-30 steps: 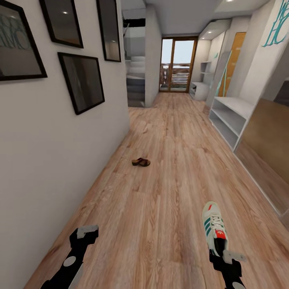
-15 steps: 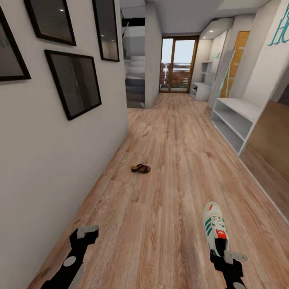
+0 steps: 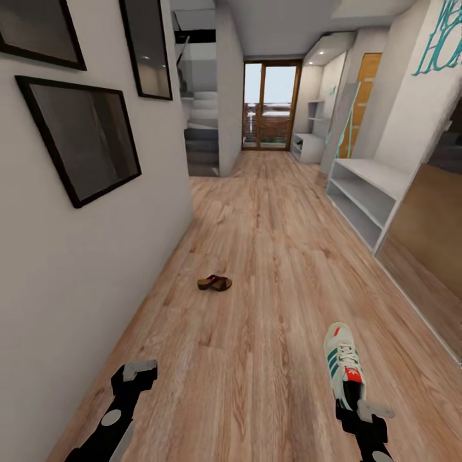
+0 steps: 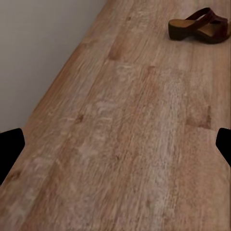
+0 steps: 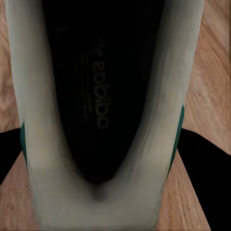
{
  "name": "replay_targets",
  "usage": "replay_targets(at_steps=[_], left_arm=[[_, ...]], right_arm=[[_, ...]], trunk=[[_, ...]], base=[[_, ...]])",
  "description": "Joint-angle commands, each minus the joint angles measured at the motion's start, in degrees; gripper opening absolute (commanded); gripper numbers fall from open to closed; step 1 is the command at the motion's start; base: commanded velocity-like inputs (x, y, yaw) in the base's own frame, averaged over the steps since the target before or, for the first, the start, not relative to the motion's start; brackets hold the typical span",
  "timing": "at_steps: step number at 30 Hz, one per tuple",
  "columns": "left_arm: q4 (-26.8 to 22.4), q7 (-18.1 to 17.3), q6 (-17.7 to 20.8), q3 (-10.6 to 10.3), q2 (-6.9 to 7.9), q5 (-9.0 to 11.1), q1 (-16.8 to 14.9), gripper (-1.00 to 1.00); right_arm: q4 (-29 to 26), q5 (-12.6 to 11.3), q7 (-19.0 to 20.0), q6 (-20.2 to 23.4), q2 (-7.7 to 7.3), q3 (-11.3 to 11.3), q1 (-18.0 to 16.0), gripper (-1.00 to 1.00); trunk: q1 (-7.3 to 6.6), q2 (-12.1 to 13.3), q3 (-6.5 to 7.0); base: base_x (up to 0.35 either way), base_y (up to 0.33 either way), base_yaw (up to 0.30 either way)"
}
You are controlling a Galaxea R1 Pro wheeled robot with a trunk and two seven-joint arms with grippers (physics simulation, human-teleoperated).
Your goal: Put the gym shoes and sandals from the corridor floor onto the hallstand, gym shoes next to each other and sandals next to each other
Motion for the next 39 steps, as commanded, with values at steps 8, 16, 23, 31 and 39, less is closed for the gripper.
replay_targets(at_steps=[8, 16, 23, 31, 39], left_arm=[[0.0, 0.1, -0.2, -0.1, -0.01, 0.1, 0.1, 1.00], [0.0, 0.1, -0.2, -0.2, -0.07, 0.1, 0.1, 1.00], [0.0, 0.1, -0.2, -0.3, -0.11, -0.3, 0.1, 1.00], [0.0, 0.0, -0.1, -0.7, -0.41, -0.6, 0.1, 1.00], [0.6, 0.0, 0.0, -0.9, -0.52, -0.6, 0.0, 1.00]], right_arm=[[-0.2, -0.5, 0.3, -0.2, 0.05, 0.1, 0.0, -1.00], [-7.7, -0.4, 0.6, 0.5, -1.16, 0.2, -0.1, -1.00], [-21.1, -0.3, 2.6, 10.7, -2.62, 0.2, -2.9, -1.00], [-32.2, -0.6, 10.7, 38.1, -2.77, 0.2, -14.5, -1.00], [-33.0, -0.5, 14.3, 41.8, -3.85, -0.1, -16.8, -1.00]], trunk=[[0.02, 0.0, 0.02], [0.02, 0.0, 0.02], [0.02, 0.0, 0.02], [0.02, 0.0, 0.02], [0.02, 0.0, 0.02]], base=[[0.340, 0.072, -0.035], [0.340, 0.058, -0.003], [0.340, 0.010, 0.000], [0.340, 0.001, 0.000], [0.340, 0.000, 0.000]])
